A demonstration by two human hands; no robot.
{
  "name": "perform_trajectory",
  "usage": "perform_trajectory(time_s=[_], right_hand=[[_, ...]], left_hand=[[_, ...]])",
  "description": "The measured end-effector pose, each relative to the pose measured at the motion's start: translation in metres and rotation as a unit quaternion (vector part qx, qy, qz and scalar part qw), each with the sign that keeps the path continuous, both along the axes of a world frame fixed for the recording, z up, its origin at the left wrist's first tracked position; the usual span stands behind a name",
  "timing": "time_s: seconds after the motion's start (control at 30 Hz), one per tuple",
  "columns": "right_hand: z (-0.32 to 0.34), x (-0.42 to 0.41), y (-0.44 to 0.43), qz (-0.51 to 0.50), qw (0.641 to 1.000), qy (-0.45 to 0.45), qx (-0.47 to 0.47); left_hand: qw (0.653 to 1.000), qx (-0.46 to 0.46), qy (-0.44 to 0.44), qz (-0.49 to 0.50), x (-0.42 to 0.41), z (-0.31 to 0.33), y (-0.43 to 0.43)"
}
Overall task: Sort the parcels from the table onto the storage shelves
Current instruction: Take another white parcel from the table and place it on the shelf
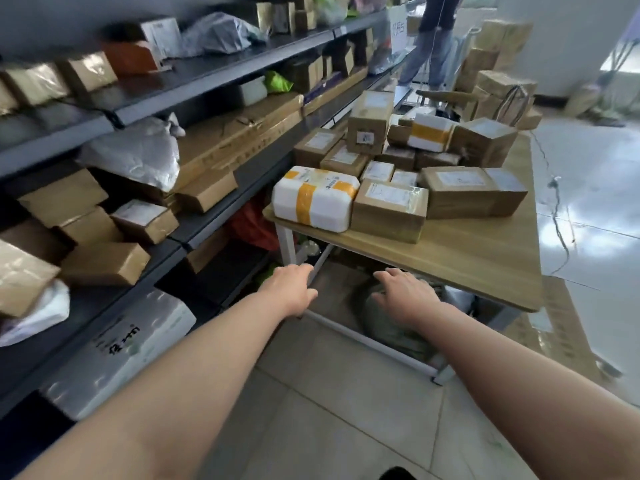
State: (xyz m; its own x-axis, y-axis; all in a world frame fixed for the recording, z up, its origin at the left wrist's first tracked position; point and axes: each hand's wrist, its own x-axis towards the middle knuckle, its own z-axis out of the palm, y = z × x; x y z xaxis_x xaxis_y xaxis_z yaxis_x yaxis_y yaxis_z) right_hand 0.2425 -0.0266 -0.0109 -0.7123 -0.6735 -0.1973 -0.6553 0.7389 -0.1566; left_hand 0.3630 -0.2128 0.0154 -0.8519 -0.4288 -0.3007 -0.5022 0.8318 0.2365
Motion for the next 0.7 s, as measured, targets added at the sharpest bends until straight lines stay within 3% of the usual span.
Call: perform_trajectory(time_s=[0.3, 0.7], right_hand=[[-0.011, -0.082, -0.086, 0.025, 1.000, 0.014, -0.007], [-0.016, -0.267, -0.200, 0.078, 0.996, 0.006, -0.037]], left_hand=[[0.999, 0.014, 0.000, 0.044, -0.056, -0.023, -0.078], [0.984, 0.095, 0.013, 0.151, -0.222, -0.047, -0.153]])
